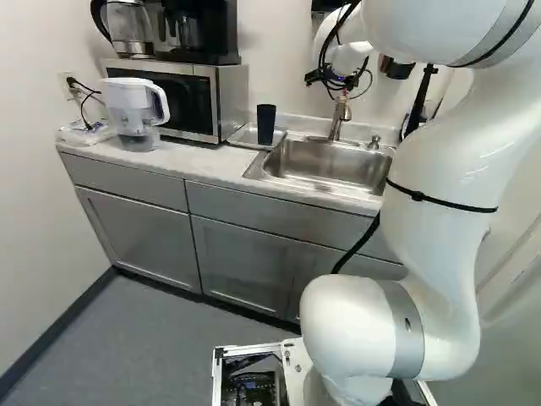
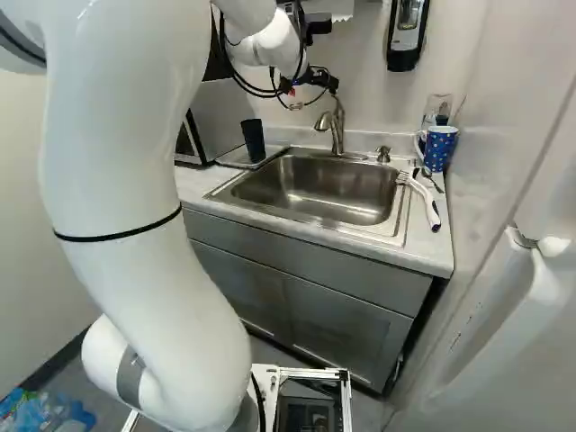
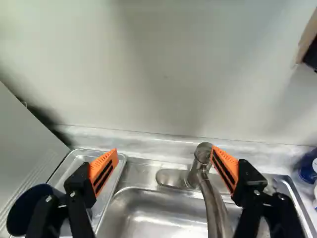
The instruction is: Rinse the cup and place it in the tray
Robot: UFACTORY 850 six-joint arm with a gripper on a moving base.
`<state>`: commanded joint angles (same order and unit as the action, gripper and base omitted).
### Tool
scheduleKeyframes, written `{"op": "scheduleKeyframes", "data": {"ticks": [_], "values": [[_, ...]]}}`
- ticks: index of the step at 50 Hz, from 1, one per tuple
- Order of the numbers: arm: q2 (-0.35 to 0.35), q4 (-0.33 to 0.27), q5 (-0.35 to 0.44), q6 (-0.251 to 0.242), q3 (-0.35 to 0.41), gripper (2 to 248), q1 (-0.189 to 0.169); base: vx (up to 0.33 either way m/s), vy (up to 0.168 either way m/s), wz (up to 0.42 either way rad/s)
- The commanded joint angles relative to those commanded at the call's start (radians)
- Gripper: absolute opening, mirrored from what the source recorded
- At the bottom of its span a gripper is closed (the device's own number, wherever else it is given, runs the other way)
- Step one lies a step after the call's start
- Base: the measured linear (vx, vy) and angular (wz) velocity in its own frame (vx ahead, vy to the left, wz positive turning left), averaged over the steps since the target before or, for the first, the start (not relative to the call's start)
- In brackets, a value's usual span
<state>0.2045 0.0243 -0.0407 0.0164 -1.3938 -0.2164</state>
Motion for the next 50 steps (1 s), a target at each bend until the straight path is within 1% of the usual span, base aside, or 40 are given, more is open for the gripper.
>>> {"op": "scheduleKeyframes", "data": {"ticks": [10, 18, 24, 50], "values": [[0.000, 0.000, 0.004, 0.000, 0.000, 247, 0.000, 0.000, 0.000, 0.000], [-0.007, 0.000, 0.048, 0.000, 0.007, 247, 0.003, 0.000, 0.000, 0.000], [-0.027, 0.000, 0.085, 0.000, 0.029, 247, 0.013, 0.000, 0.000, 0.000], [-0.134, 0.000, 0.085, 0.000, 0.143, 247, 0.065, 0.000, 0.000, 0.000]]}}
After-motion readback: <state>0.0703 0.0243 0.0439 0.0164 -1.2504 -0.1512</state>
